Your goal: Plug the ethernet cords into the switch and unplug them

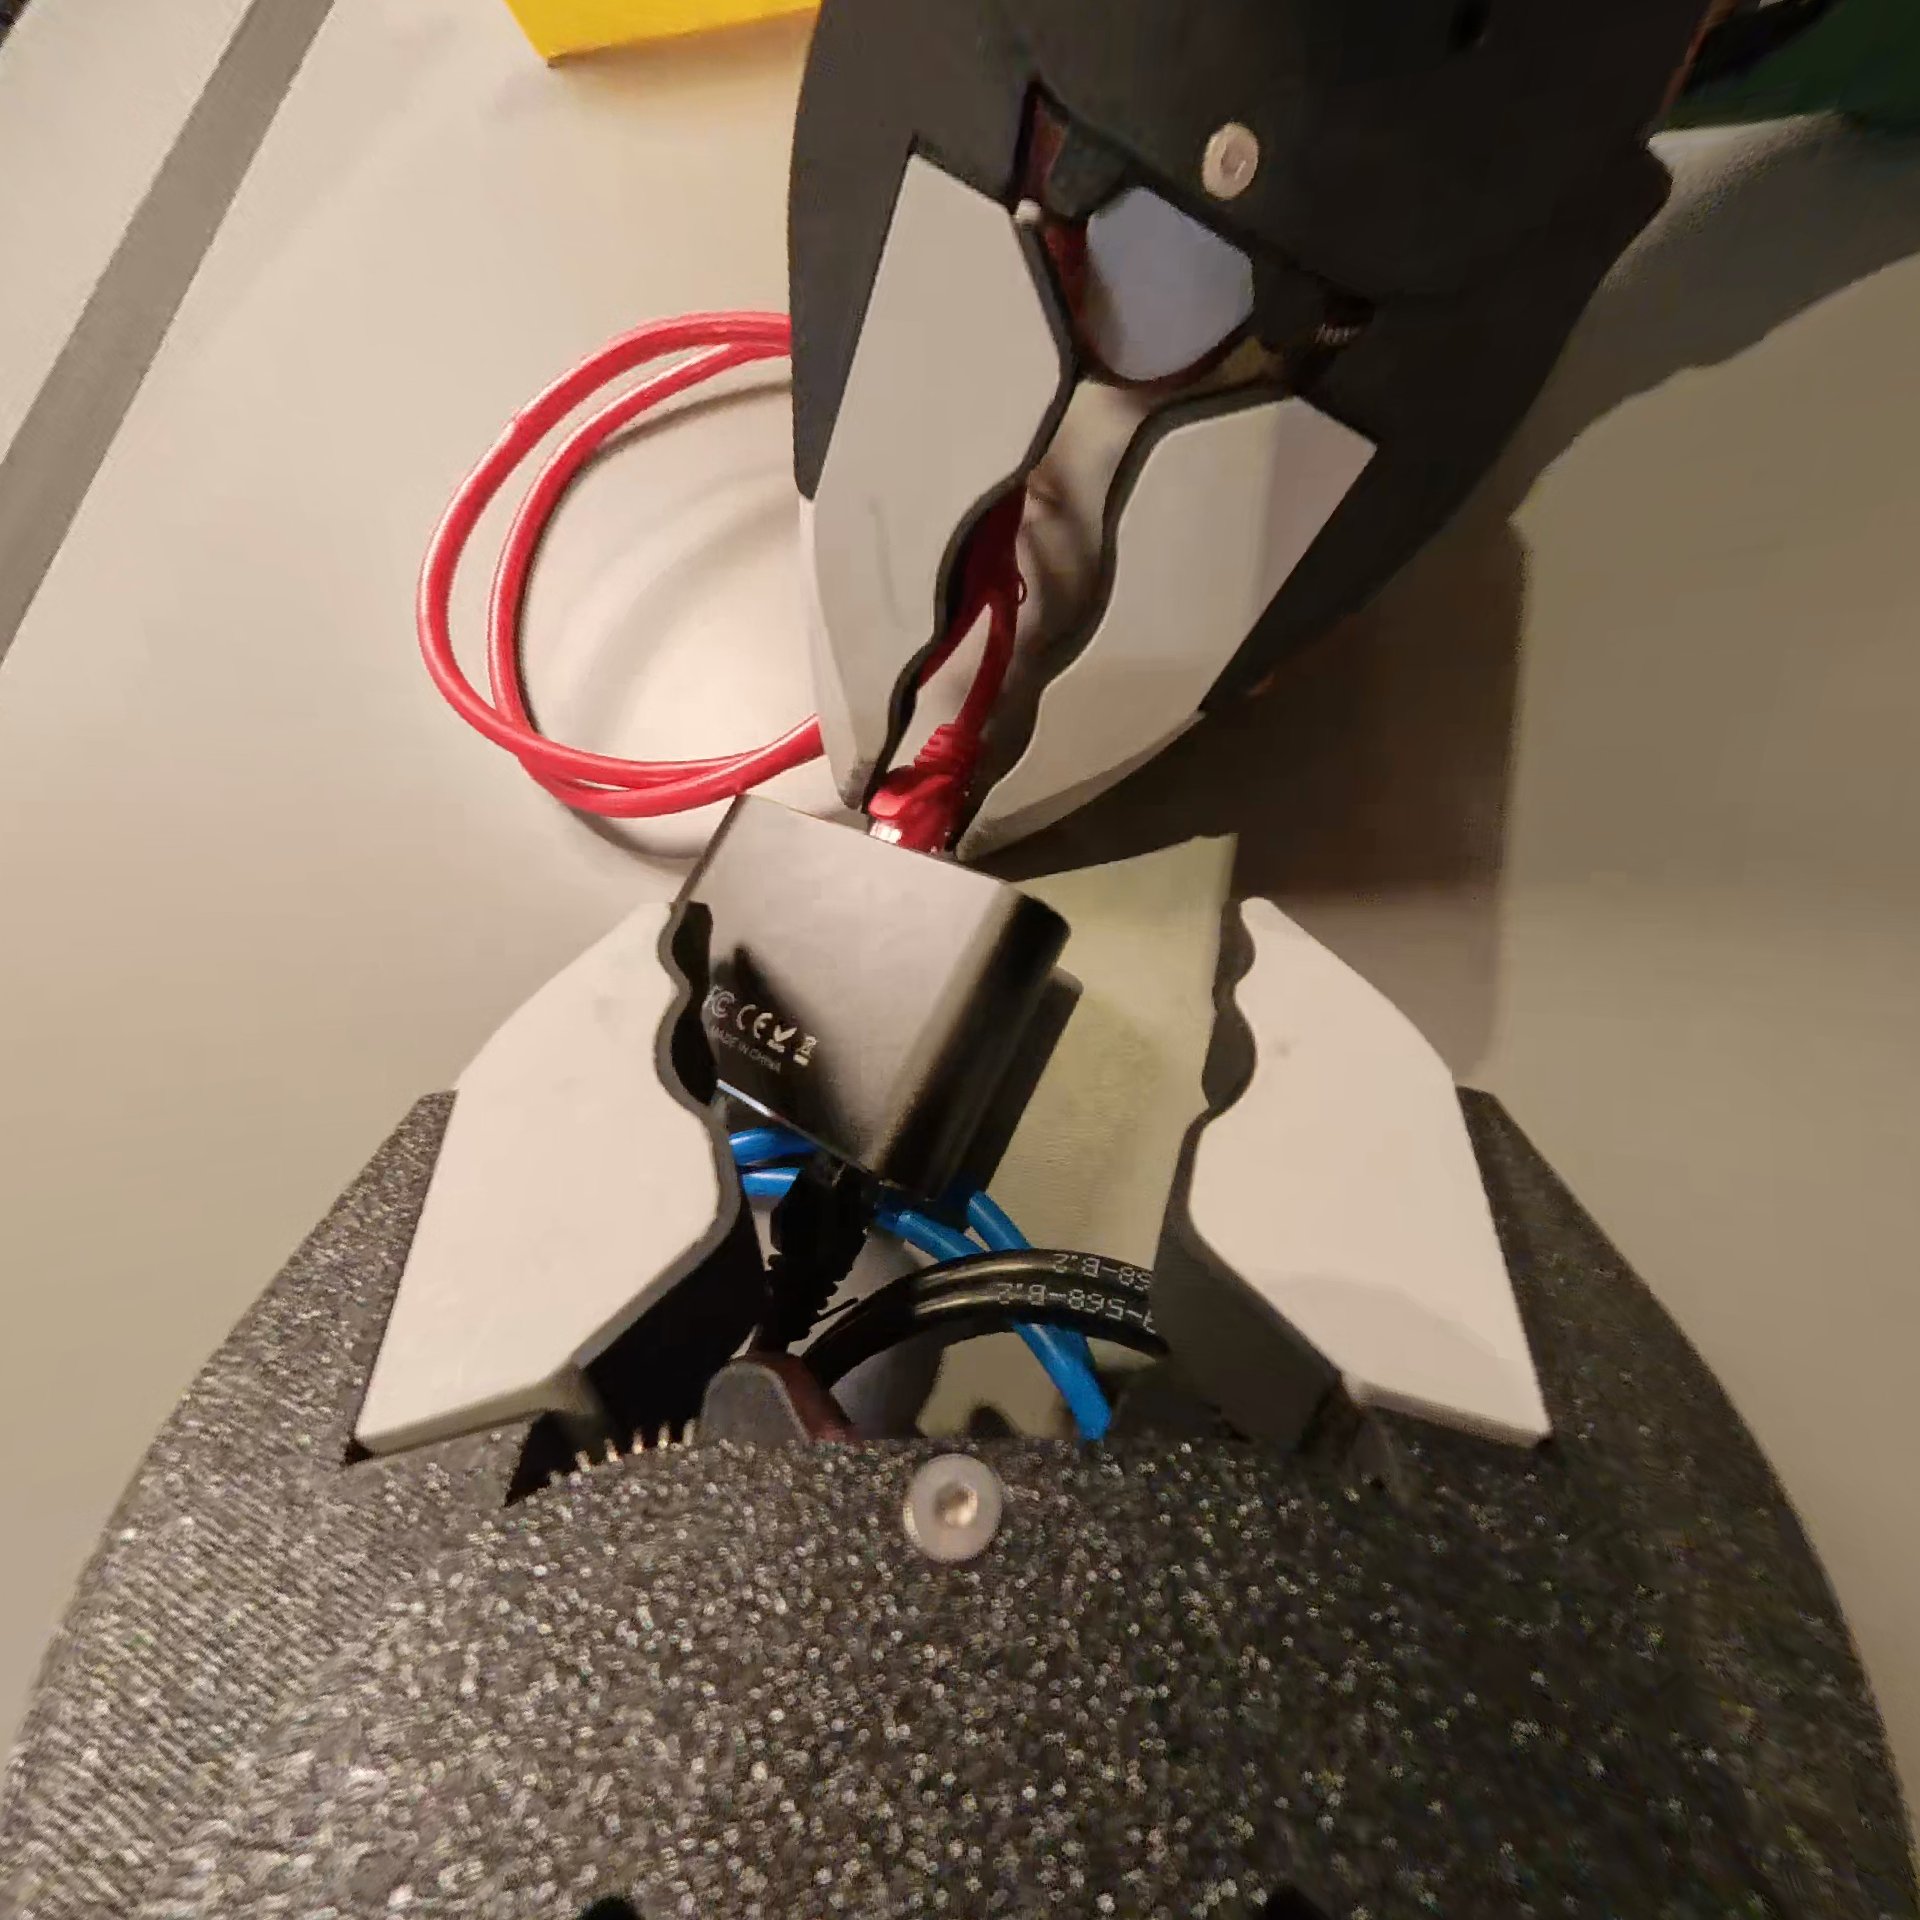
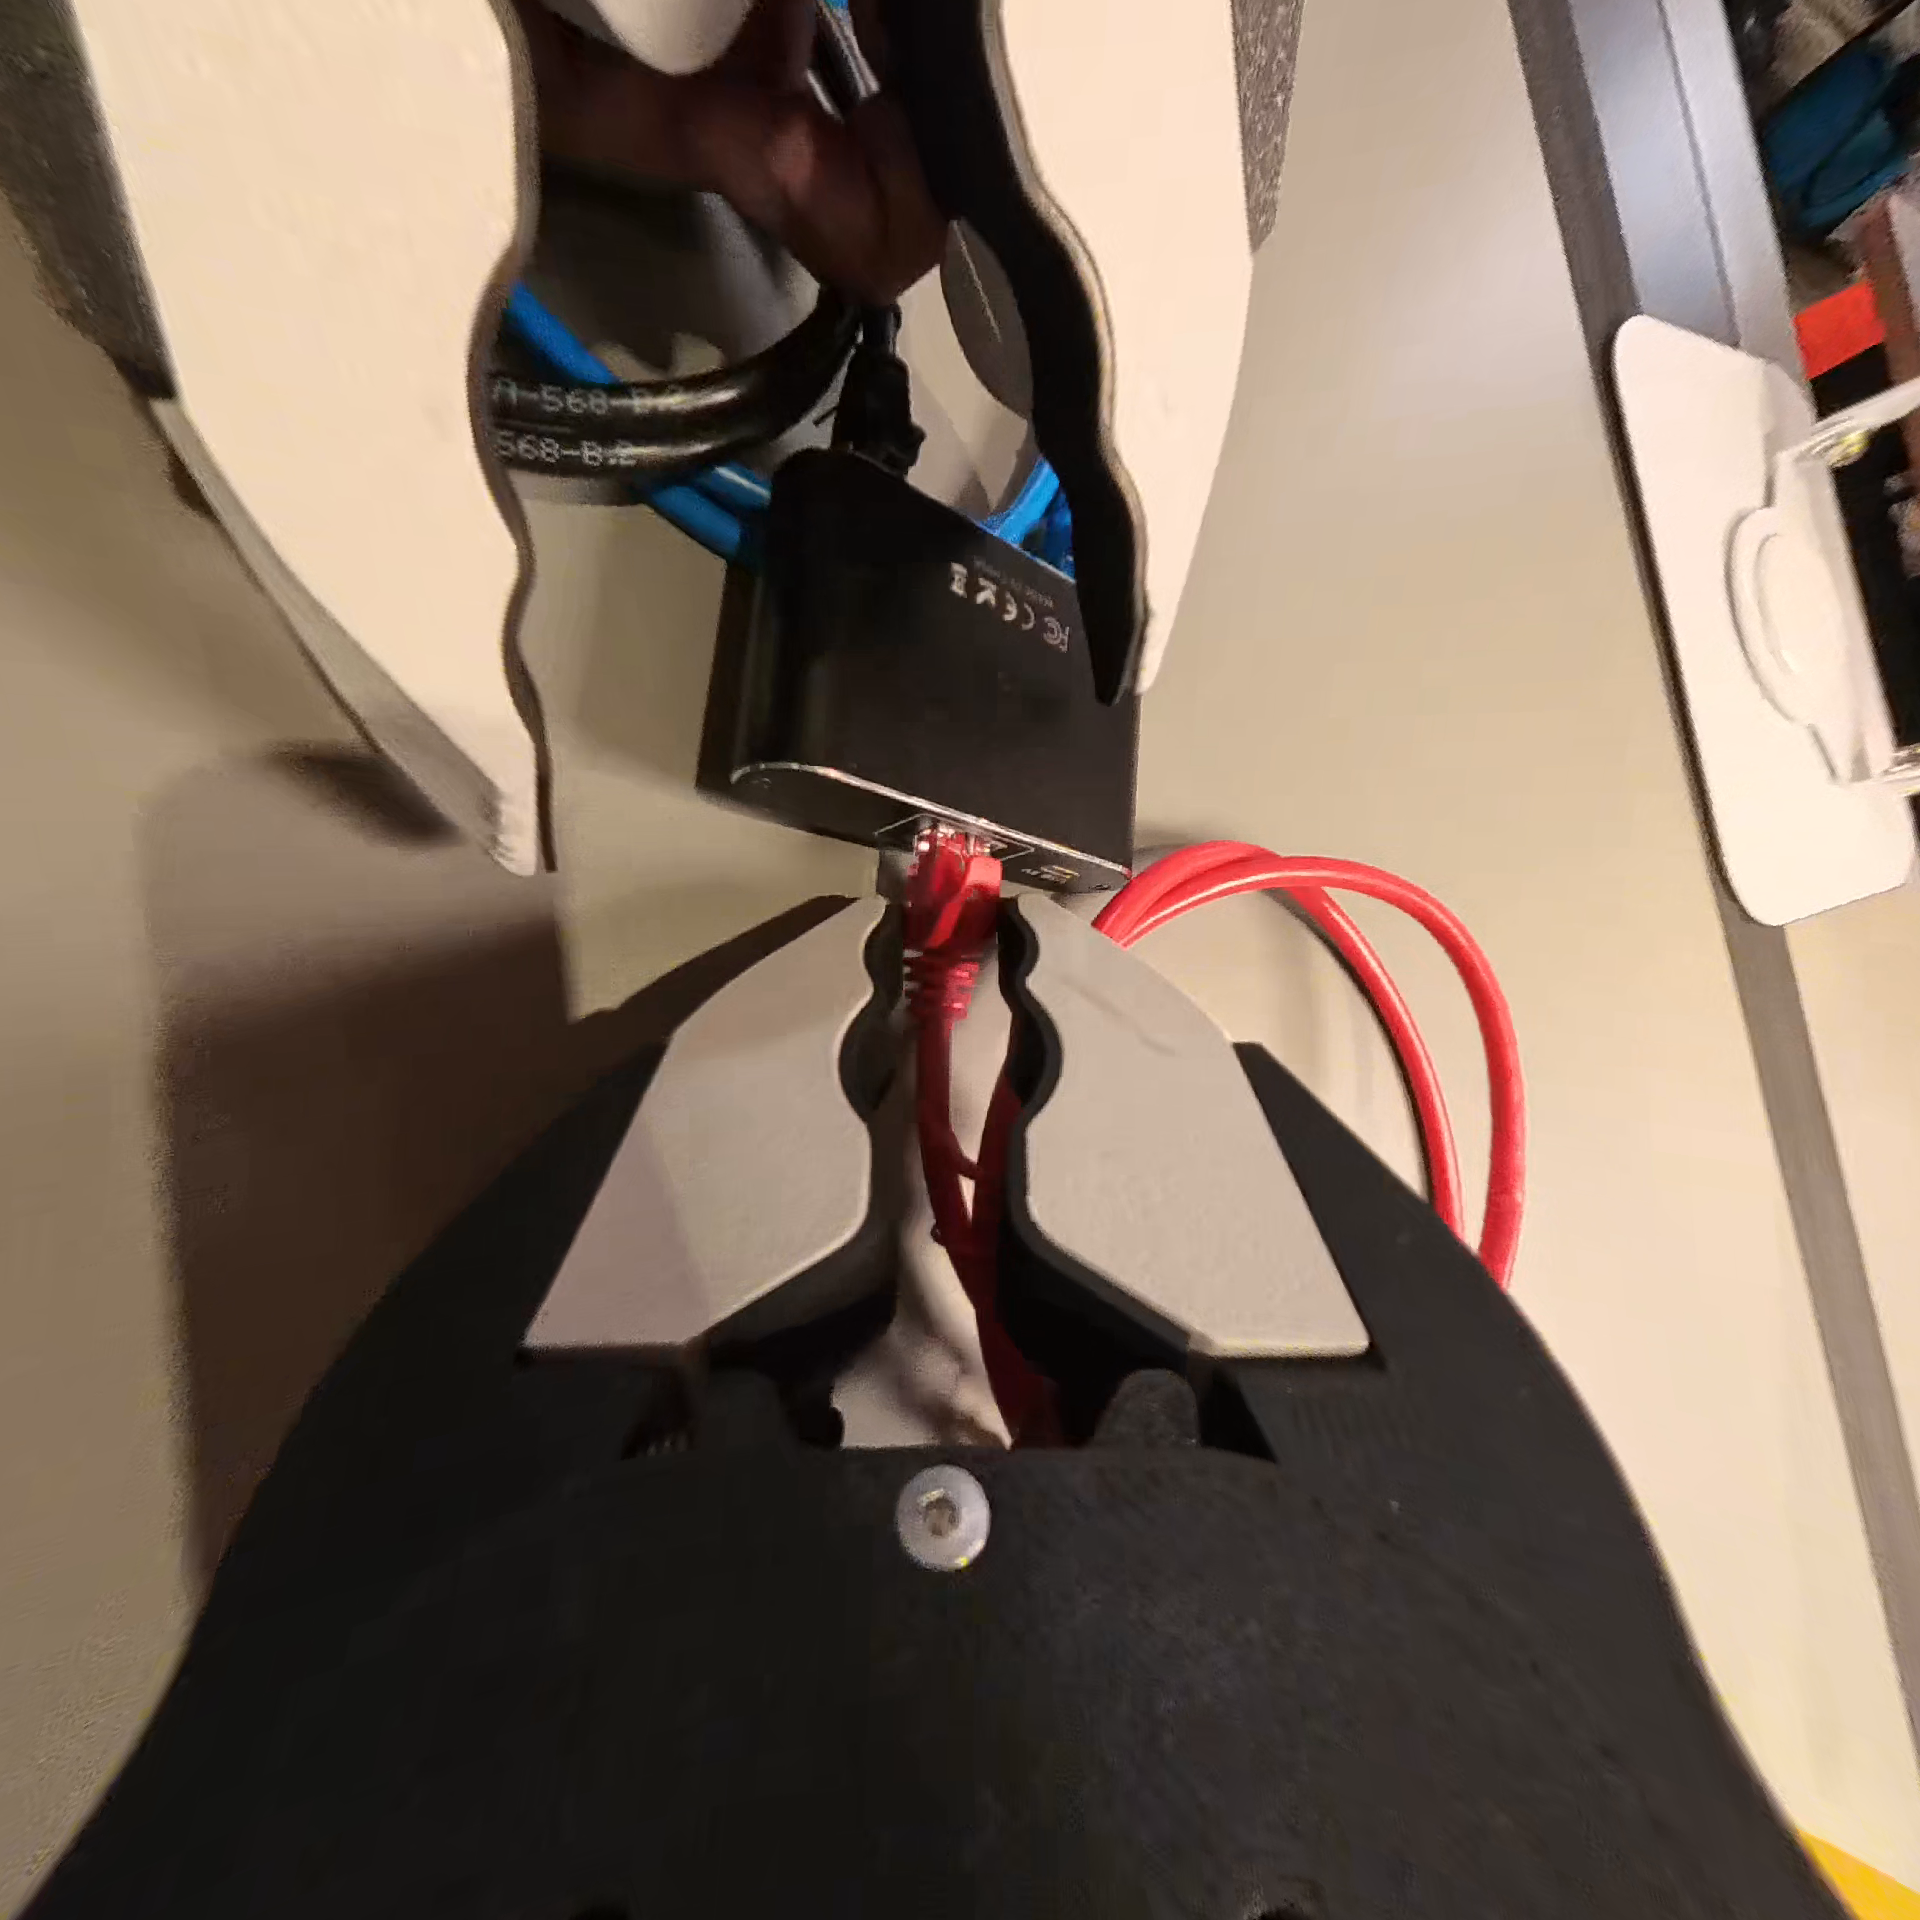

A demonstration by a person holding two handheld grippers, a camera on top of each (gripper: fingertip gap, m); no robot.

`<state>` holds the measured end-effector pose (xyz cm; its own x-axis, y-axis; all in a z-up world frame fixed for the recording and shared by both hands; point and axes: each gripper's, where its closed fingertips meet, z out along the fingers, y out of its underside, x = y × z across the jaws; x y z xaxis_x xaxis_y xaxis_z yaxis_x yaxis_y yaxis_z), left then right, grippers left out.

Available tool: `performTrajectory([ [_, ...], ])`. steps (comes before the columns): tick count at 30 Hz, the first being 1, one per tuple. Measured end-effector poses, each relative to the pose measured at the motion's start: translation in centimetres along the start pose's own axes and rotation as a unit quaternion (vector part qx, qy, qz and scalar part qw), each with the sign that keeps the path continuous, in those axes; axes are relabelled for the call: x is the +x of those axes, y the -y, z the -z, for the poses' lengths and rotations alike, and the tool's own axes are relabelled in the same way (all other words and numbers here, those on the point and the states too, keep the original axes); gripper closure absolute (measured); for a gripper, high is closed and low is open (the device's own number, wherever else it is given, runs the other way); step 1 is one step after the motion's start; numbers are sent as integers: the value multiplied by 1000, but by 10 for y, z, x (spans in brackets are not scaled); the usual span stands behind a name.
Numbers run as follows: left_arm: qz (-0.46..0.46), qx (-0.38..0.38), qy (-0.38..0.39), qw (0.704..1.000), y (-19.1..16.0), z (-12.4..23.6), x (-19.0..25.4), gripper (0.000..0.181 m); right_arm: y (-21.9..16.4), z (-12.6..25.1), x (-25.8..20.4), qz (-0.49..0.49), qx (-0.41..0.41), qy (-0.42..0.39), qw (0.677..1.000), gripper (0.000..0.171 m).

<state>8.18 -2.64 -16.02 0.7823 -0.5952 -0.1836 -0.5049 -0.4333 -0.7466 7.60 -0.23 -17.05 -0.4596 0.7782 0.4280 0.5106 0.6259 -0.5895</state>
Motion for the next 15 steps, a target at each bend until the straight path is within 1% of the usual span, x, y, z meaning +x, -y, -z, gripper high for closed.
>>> performTrajectory([
  [3,-13,27,44,999,6,6,-7,95,3,-2,7,39,1,-44,998,154],
  [6,-51,53,118,990,11,16,-19,106,7,-5,12,71,1,-89,993,154],
  [8,-82,38,161,983,9,19,-25,109,10,-6,14,69,5,-104,992,155],
  [11,-129,1,206,970,5,21,-29,113,13,-7,17,67,11,-120,990,155],
  [13,-171,-26,229,958,3,22,-30,116,16,-6,17,68,16,-125,990,155],
  [15,-218,-51,249,942,2,25,-30,116,18,-4,18,69,23,-129,989,155],
])
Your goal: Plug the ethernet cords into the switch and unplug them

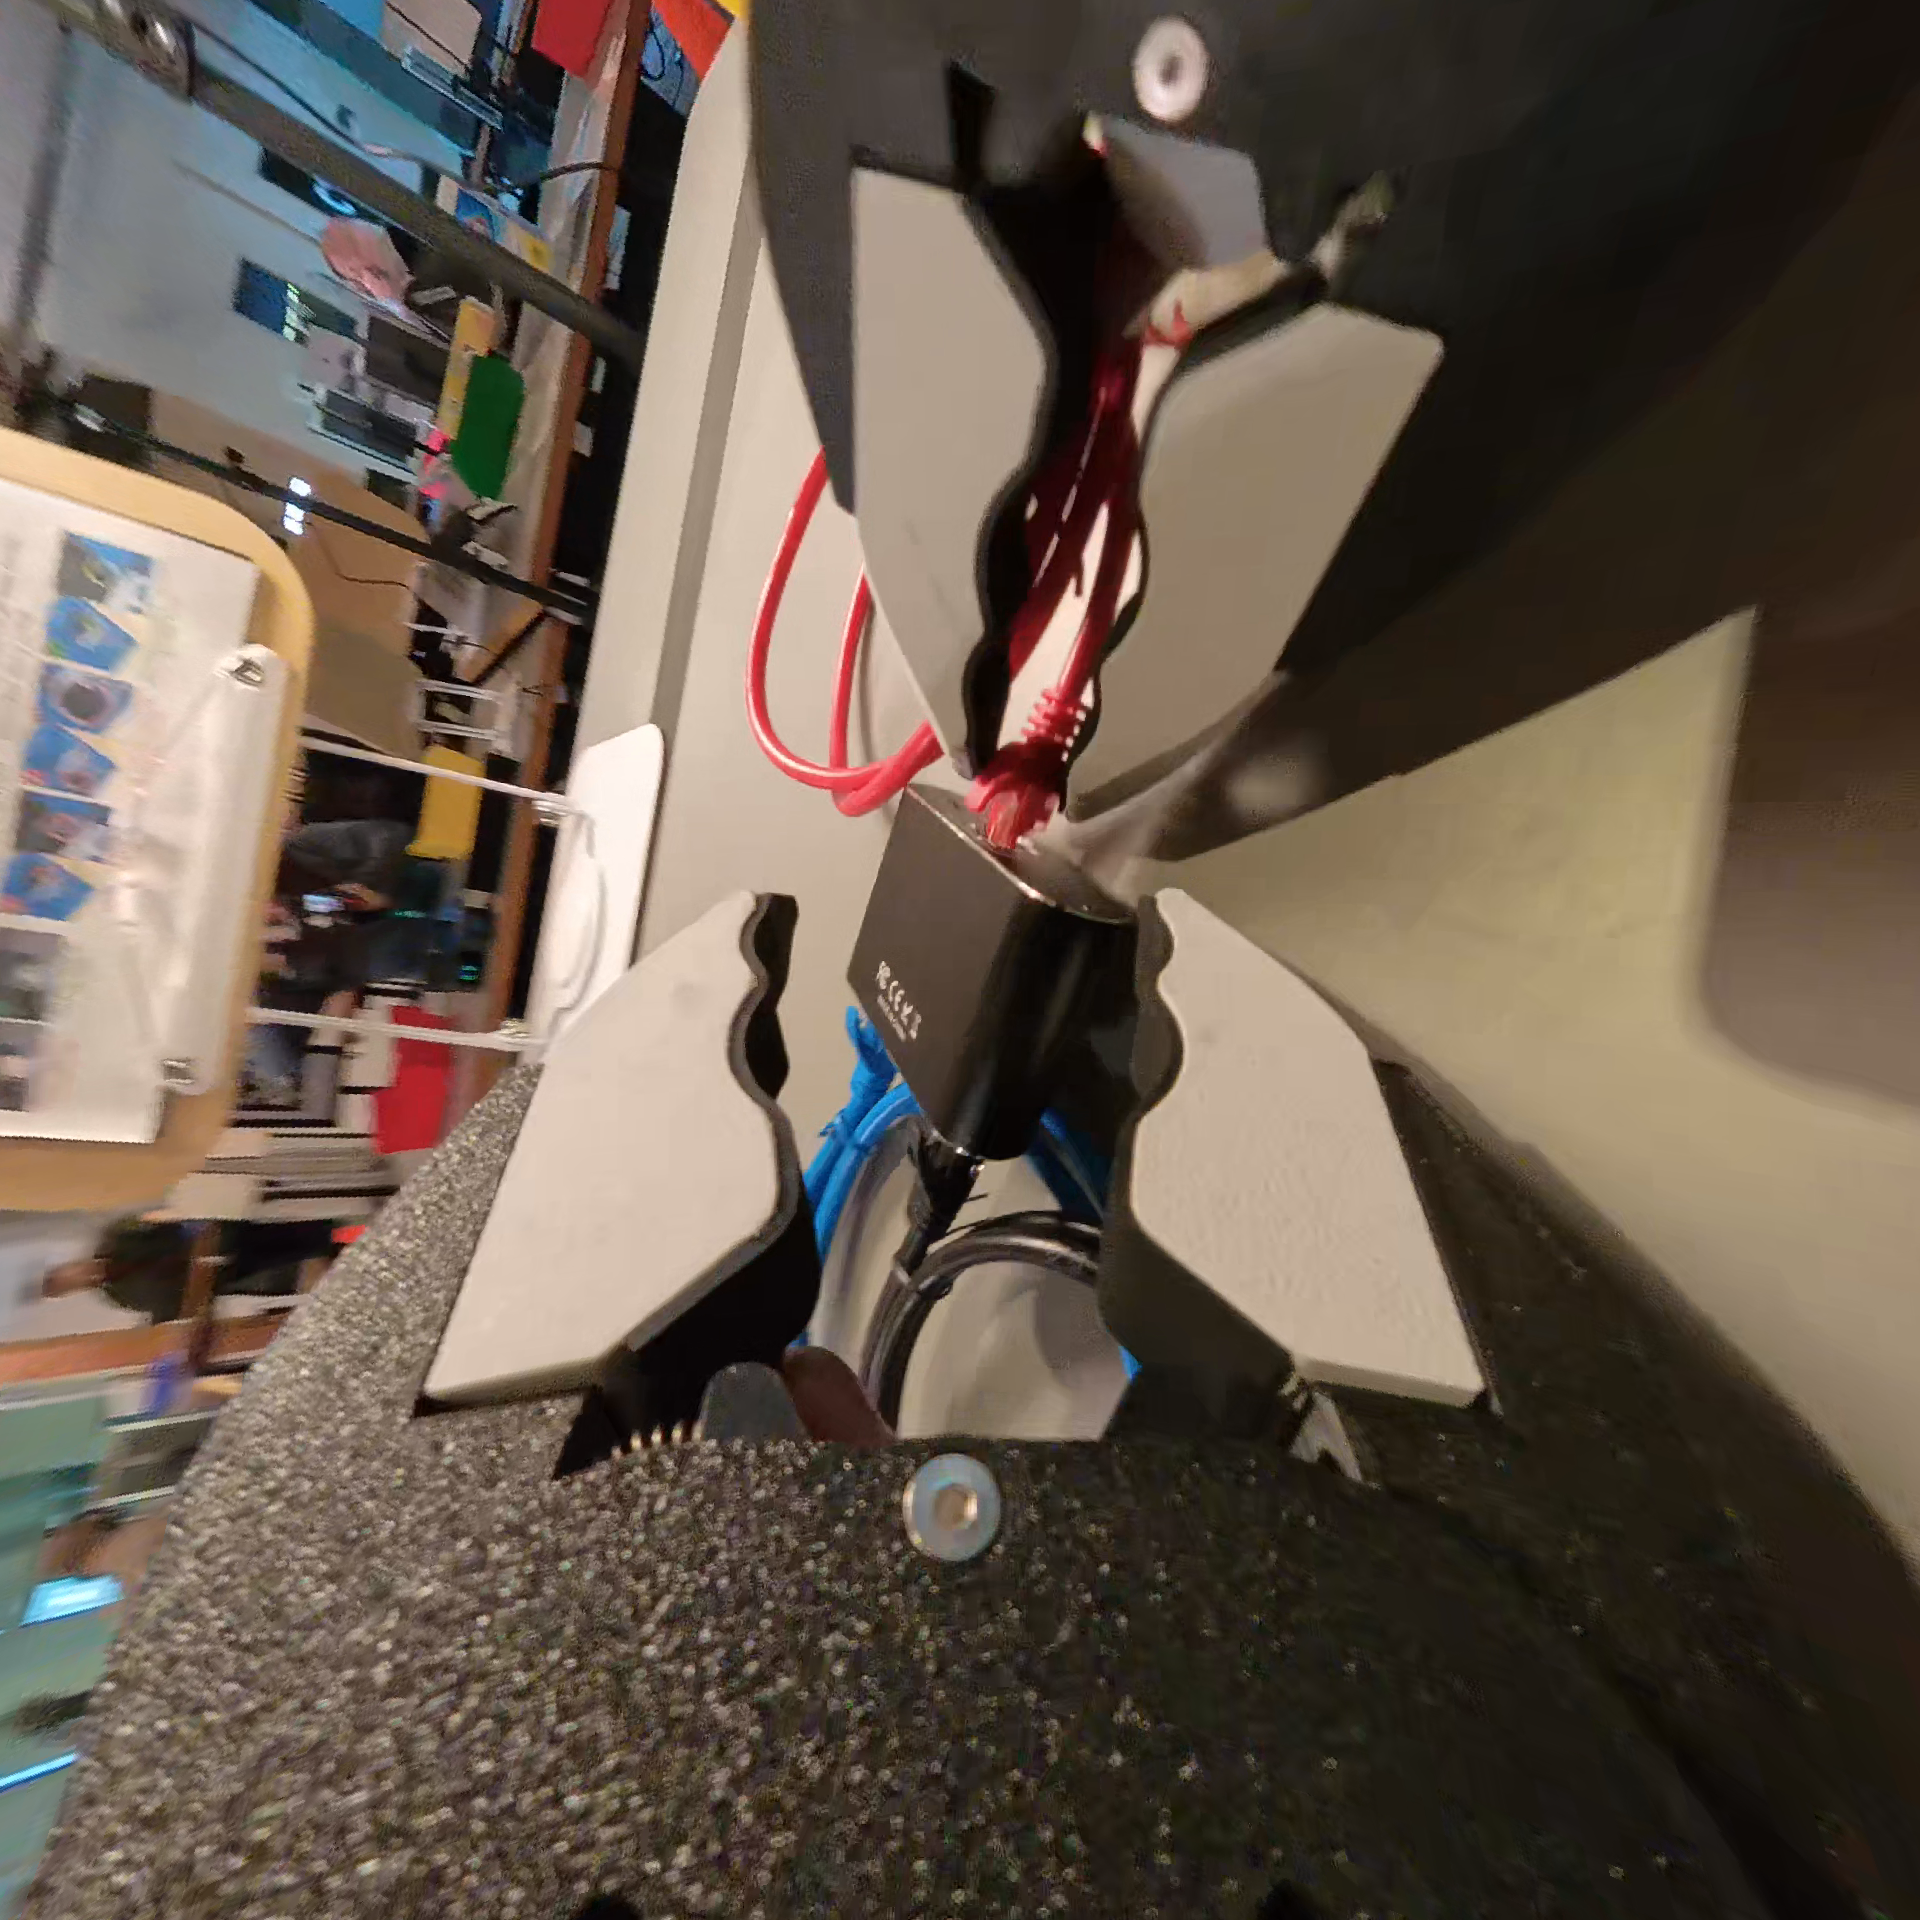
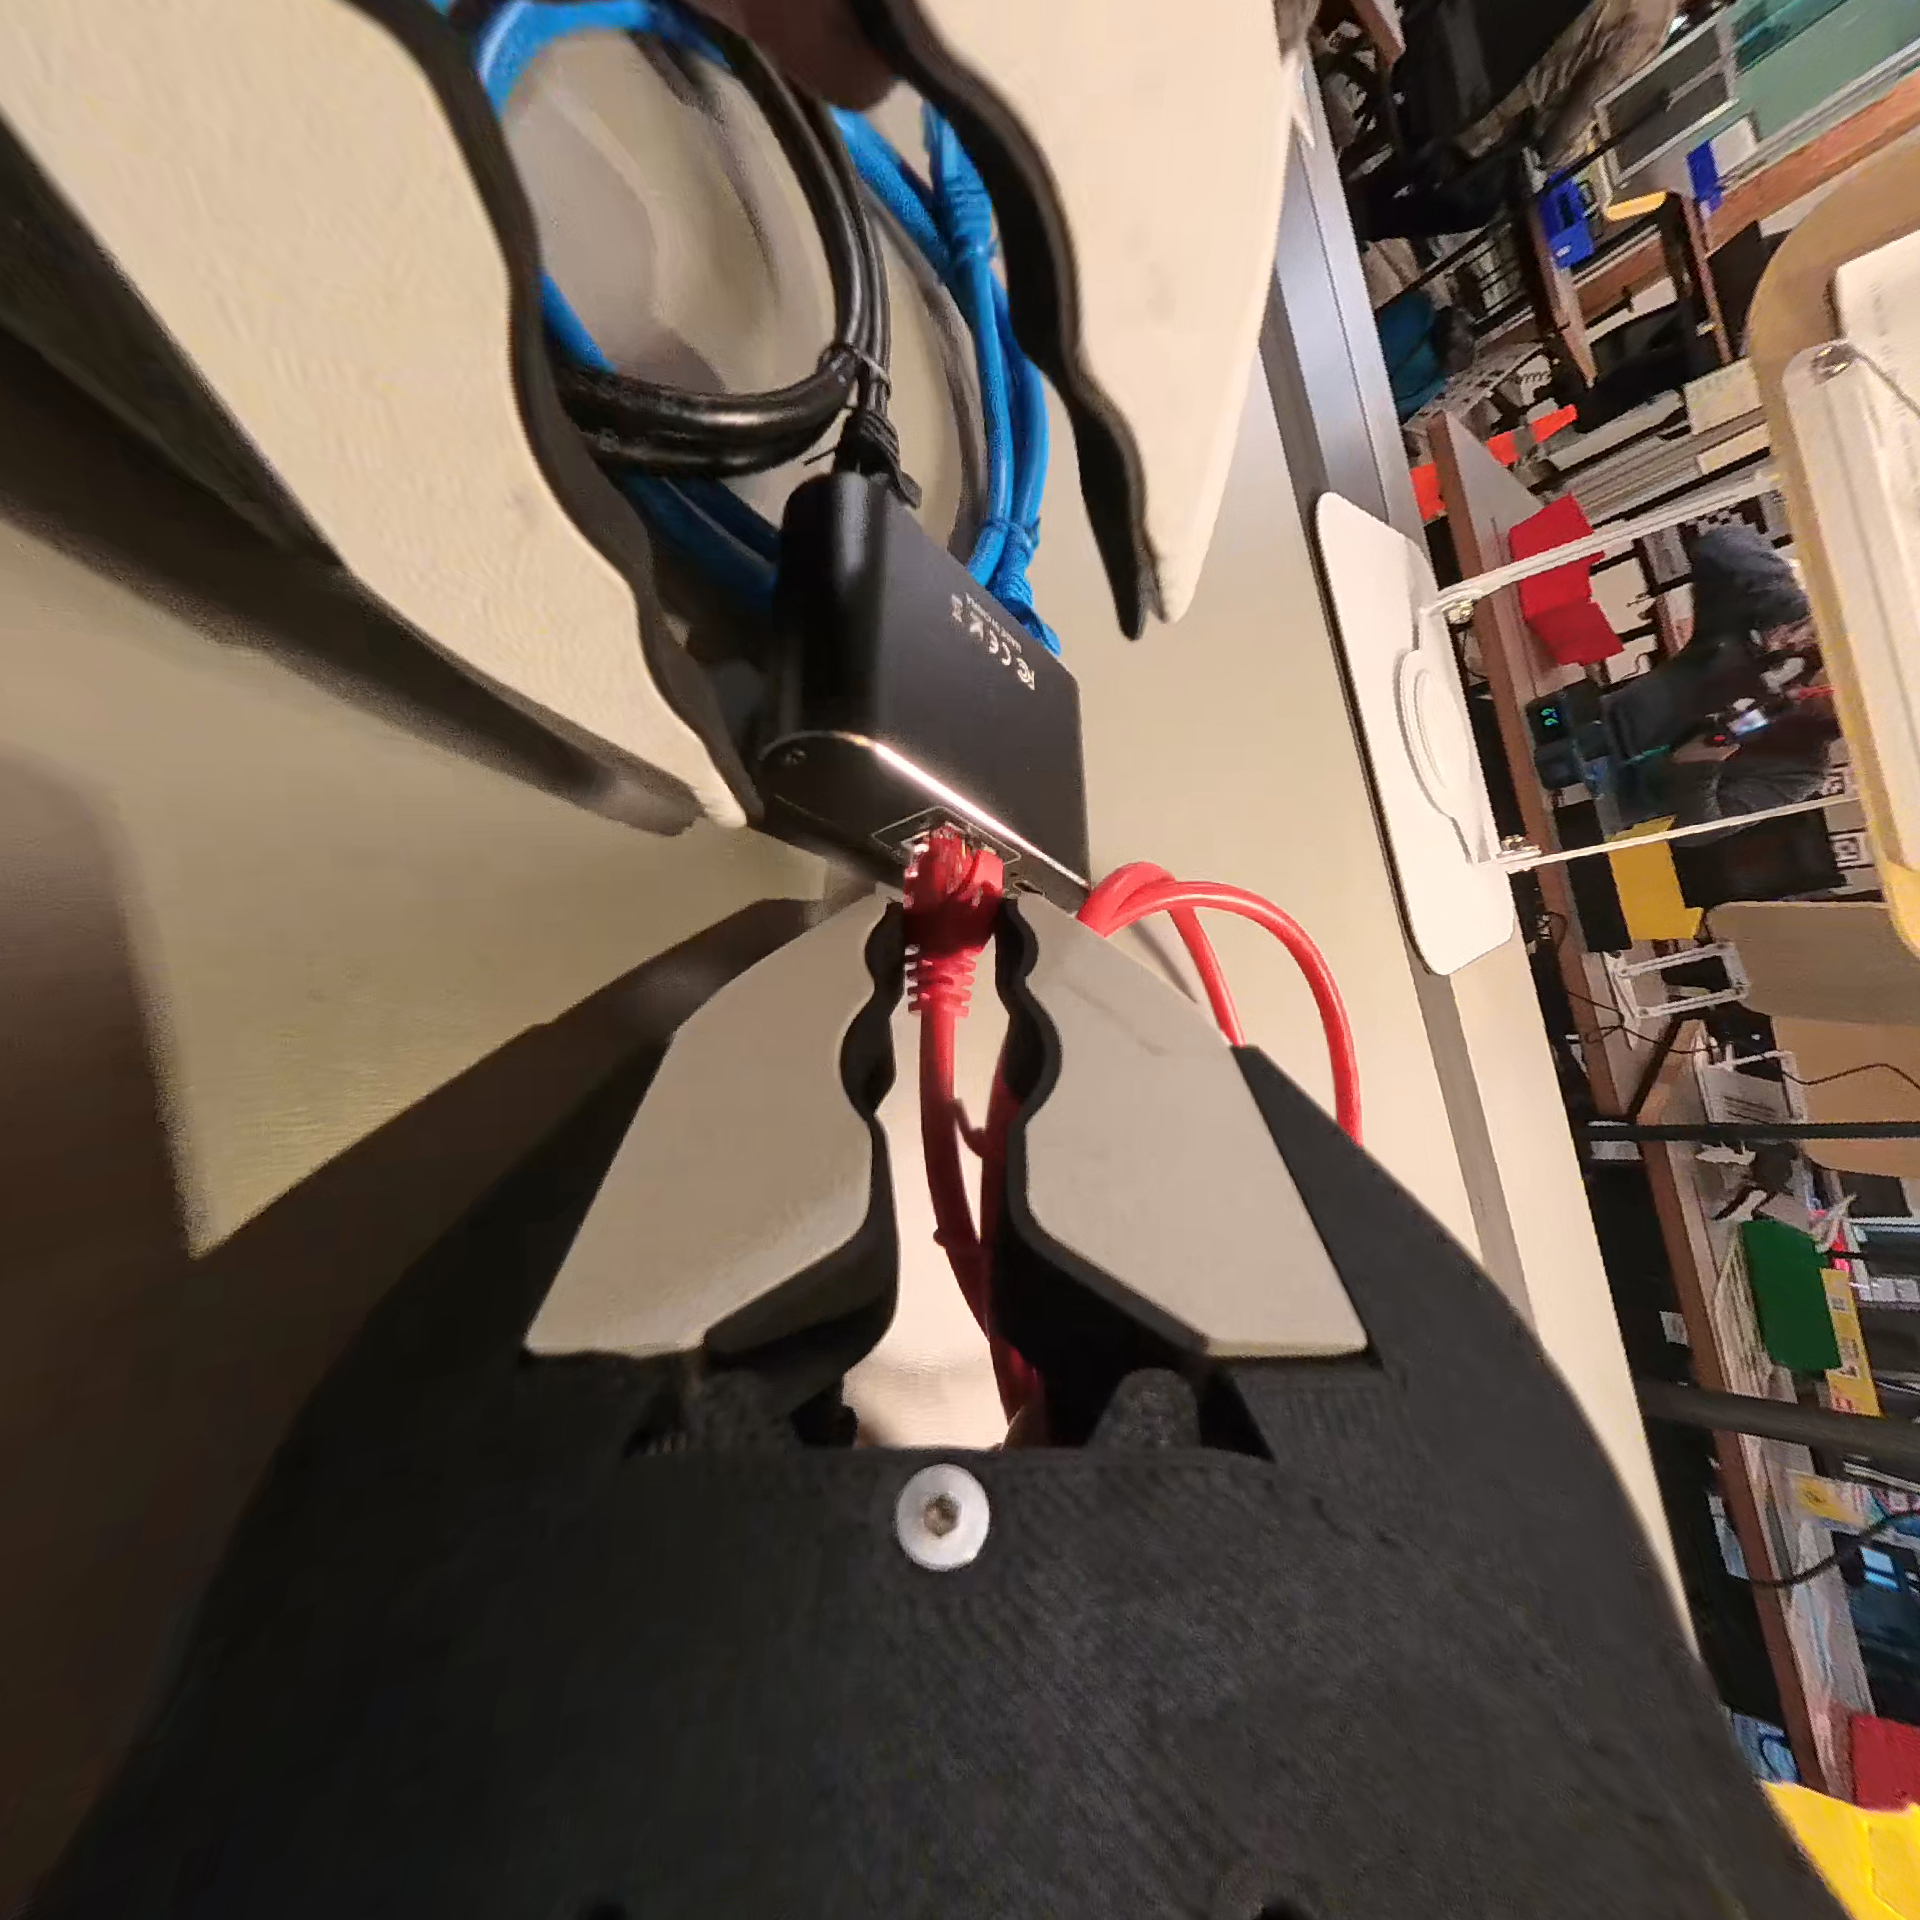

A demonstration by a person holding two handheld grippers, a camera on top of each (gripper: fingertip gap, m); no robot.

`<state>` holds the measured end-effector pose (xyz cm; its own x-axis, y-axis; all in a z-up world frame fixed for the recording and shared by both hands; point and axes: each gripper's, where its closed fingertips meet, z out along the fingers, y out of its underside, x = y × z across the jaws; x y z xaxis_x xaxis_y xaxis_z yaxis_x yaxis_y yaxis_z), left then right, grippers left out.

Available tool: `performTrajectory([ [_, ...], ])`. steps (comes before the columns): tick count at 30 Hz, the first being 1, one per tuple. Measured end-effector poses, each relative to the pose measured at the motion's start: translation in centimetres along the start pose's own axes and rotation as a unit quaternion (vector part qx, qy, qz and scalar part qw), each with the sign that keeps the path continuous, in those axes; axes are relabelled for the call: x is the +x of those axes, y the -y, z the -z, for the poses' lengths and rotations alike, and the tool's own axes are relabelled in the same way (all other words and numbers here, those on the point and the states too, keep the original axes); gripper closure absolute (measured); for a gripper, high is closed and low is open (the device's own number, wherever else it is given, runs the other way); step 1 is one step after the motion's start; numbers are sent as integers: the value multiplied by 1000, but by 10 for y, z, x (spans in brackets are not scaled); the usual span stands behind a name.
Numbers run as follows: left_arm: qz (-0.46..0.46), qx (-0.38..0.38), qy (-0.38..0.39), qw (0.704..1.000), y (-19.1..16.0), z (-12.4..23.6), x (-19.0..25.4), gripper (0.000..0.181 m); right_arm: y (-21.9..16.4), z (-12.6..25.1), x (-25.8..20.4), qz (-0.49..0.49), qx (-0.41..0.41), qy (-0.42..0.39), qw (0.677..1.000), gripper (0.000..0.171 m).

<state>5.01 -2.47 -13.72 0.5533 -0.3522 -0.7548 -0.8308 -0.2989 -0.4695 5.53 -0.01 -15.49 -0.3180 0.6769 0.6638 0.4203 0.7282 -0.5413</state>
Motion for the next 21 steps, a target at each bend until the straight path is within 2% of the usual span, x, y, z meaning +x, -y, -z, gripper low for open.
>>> performTrajectory([
  [5,-144,-70,51,986,-11,7,-10,114,1,2,8,-17,-3,-20,1000,155],
  [12,-142,-104,61,983,-16,5,-7,110,5,3,12,-99,-16,-31,994,155],
  [18,-219,-76,95,968,-16,1,-13,124,11,5,11,-95,9,-27,995,155],
  [21,-222,-85,95,967,-20,4,-17,123,10,5,12,-96,5,-31,995,155],
])
